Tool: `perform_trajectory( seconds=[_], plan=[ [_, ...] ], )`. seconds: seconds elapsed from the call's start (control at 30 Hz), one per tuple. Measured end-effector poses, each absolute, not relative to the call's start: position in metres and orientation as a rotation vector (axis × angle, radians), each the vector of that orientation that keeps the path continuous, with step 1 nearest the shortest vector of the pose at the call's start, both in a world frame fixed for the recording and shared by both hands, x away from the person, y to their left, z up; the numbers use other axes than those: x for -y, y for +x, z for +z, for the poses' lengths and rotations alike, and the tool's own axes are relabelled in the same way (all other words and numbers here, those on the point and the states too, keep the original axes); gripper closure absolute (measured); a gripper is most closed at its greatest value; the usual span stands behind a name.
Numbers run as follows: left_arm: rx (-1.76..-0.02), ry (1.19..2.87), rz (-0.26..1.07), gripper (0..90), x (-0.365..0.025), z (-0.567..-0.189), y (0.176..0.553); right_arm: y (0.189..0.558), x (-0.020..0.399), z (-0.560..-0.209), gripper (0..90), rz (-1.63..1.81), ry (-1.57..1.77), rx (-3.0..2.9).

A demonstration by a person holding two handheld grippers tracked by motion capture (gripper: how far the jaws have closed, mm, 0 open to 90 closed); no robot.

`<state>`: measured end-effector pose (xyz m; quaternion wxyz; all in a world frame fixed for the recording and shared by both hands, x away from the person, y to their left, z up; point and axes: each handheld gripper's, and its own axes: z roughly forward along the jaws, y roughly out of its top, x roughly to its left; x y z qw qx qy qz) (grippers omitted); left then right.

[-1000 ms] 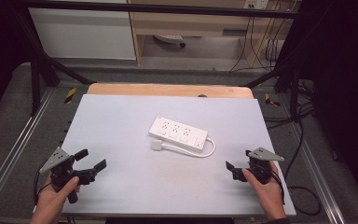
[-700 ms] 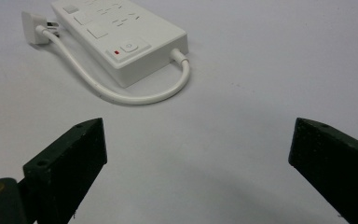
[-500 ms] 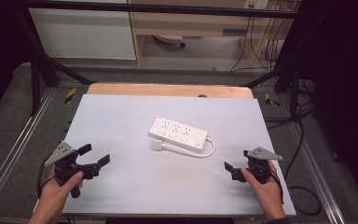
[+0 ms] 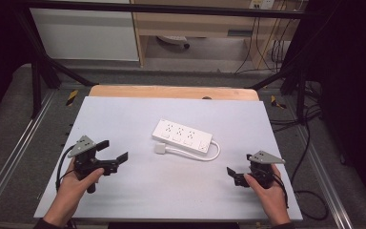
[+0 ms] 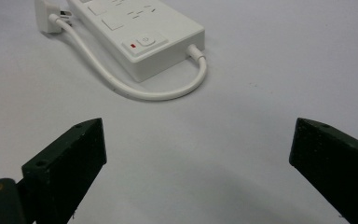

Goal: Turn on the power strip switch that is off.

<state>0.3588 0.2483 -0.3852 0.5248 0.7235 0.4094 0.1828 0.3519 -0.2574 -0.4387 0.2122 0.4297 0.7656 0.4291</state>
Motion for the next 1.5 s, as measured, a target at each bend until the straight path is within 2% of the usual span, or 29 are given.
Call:
perform_trajectory(
  seconds=[0.17, 0.43, 1.13, 1.5],
  plan=[
    [-0.939, 1.745, 0.430, 7.0, -0.225, -0.376, 0.370, 0.349, 0.256, -0.437, 4.4, 1.189, 1.169, -2.129],
    [-0.922, 1.768, 0.461, 7.1, -0.208, -0.368, 0.391, 0.350, 0.255, -0.438, 4.3, 1.197, 1.173, -2.138],
    [-0.991, 1.773, 0.443, 11.3, -0.195, -0.377, 0.432, 0.347, 0.256, -0.435, 3.9, 1.243, 1.184, -2.121],
    [-0.994, 1.779, 0.458, 11.8, -0.191, -0.379, 0.437, 0.347, 0.256, -0.435, 3.8, 1.242, 1.182, -2.122]
  ],
)
